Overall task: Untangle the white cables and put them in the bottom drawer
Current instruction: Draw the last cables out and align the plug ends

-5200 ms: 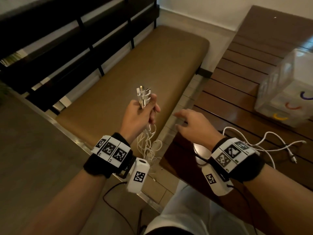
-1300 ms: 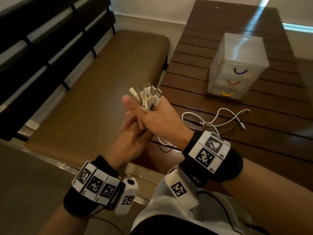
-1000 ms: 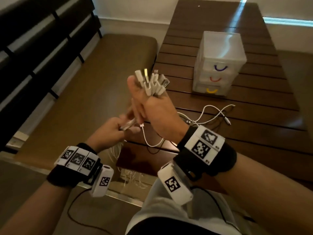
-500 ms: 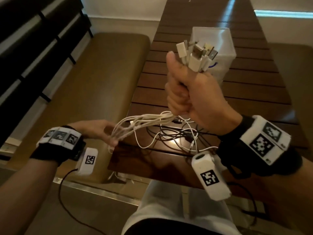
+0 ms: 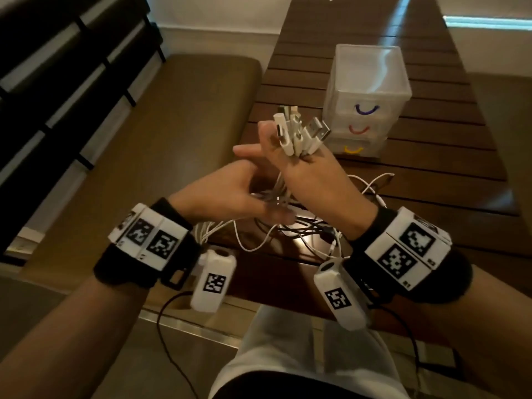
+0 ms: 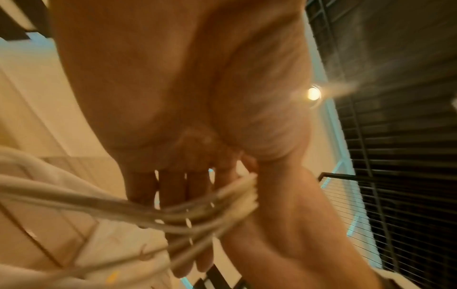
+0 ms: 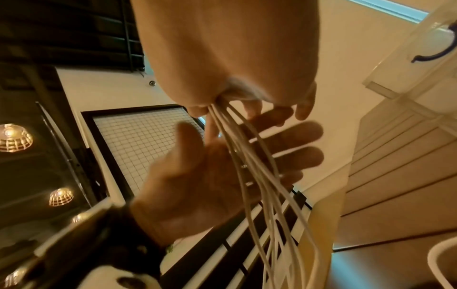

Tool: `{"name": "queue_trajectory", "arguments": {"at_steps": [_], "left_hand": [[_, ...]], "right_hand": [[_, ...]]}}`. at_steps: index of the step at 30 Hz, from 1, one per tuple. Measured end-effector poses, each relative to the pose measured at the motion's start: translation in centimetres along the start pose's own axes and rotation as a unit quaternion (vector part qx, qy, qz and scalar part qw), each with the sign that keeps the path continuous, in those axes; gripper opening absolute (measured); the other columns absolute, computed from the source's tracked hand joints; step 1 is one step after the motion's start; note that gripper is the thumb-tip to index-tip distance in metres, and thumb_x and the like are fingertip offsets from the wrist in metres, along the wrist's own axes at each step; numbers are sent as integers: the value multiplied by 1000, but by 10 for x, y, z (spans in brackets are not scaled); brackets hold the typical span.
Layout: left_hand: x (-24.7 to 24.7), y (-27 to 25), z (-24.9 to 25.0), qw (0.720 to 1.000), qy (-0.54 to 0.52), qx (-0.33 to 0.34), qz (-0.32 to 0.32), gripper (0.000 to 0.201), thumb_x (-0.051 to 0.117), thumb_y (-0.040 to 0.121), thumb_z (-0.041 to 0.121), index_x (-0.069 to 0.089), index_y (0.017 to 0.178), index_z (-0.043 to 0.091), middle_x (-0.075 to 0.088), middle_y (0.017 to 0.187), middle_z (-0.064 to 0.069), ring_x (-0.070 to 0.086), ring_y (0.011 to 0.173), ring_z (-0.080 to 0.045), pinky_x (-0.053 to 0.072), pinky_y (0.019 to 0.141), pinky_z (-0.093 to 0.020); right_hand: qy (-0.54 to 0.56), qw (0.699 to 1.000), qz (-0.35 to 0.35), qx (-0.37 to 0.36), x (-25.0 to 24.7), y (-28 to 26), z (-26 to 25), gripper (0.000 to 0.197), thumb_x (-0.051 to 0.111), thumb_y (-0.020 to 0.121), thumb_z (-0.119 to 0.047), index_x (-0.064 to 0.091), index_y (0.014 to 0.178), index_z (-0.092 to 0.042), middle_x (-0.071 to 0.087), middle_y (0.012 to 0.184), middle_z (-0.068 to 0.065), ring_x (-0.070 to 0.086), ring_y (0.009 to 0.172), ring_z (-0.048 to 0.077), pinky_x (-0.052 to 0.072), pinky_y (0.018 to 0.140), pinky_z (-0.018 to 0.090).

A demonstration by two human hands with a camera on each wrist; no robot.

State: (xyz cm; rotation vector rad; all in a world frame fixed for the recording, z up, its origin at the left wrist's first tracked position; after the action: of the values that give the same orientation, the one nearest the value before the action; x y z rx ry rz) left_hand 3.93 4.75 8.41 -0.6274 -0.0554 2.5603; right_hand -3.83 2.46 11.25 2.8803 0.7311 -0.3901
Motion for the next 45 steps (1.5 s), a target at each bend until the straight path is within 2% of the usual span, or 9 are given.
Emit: {"name": "queue_trajectory", "arguments": {"at_steps": [6, 11, 15, 21, 27, 34, 39, 42, 45], "left_hand": [[7, 9, 20, 981, 15, 1, 193, 26, 51, 94, 2, 56, 78, 21, 62, 72, 1, 59, 64, -2, 47, 55, -17], [4, 6, 9, 968, -1, 6, 251, 15, 50, 97, 17, 61, 89, 24, 68, 74, 11, 63, 67, -6, 50, 61, -39], [2, 7, 14, 967, -12, 41, 252, 13, 47, 95, 27, 52, 101, 37, 67, 95, -17, 65, 83, -42, 55, 69, -60], [-4, 6, 2, 971, -13, -15, 240, 21, 51, 85, 31, 58, 68, 20, 64, 63, -5, 60, 60, -33, 51, 56, -48], [-19, 7, 3, 959, -56, 2, 278, 25, 54, 93, 12, 49, 79, 32, 60, 64, 14, 58, 60, 5, 51, 58, -17], [-34, -10, -14, 955, -21, -27, 295, 13, 51, 82, 24, 51, 69, 21, 53, 58, 10, 51, 51, -2, 46, 52, -25], [-61, -33, -57, 930, -35, -98, 353, 45, 50, 94, 42, 46, 54, 21, 40, 47, 9, 33, 41, -11, 30, 52, -32], [-73, -48, -85, 913, -75, -123, 382, 52, 51, 97, 41, 44, 49, 24, 37, 45, 11, 32, 40, -8, 26, 49, -27], [-68, -54, -100, 907, -105, -143, 383, 54, 51, 99, 39, 43, 47, 26, 36, 43, 14, 31, 38, -3, 25, 48, -25]], "right_hand": [[7, 1000, -3, -15, -8, 4, -2, 27, 55, 97, -40, 75, 100, -24, 73, 107, -7, 62, 103, -3, 42, 89, 8], [162, 985, -3, -52, -15, 1, -3, 37, 74, 84, -7, 57, 116, -6, 73, 96, 14, 71, 93, 32, 58, 83, 38], [226, 967, 33, -114, -15, 0, -12, 66, 78, 77, -1, 39, 129, -14, 61, 80, 14, 65, 79, 48, 57, 80, 57], [144, 977, 87, -128, -13, 4, -25, 9, 67, 91, -14, 62, 85, -11, 54, 57, 3, 52, 51, 27, 50, 56, 45], [72, 980, 107, -150, -4, 11, -30, 18, 60, 96, -20, 63, 84, -7, 64, 69, 14, 63, 65, 31, 55, 65, 46], [12, 988, 66, -139, 27, 28, -22, 29, 53, 99, -31, 73, 100, -9, 73, 93, 5, 68, 89, 17, 54, 84, 40], [185, 982, 23, -22, 44, 36, 22, 42, 32, 104, -44, 38, 145, -34, 59, 134, 8, 58, 121, 14, 49, 98, 28], [-79, 992, -6, 95, 66, 28, 76, 27, 48, 98, -44, 61, 108, -23, 69, 98, 3, 66, 88, 21, 50, 73, 37], [-422, 886, -161, 105, 98, 8, 118, 40, 58, 89, -54, 59, 92, -14, 65, 95, 7, 62, 88, 28, 47, 68, 34]]}}
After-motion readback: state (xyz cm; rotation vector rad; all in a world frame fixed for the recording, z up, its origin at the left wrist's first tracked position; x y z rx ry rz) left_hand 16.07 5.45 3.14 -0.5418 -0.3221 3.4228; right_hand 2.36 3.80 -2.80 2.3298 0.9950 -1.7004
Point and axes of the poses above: each hand's wrist, its own y-axis towards the middle knuckle, its own x-axis out of the palm, z = x × y, the point moved 8 cm from there along y, towards the middle knuckle
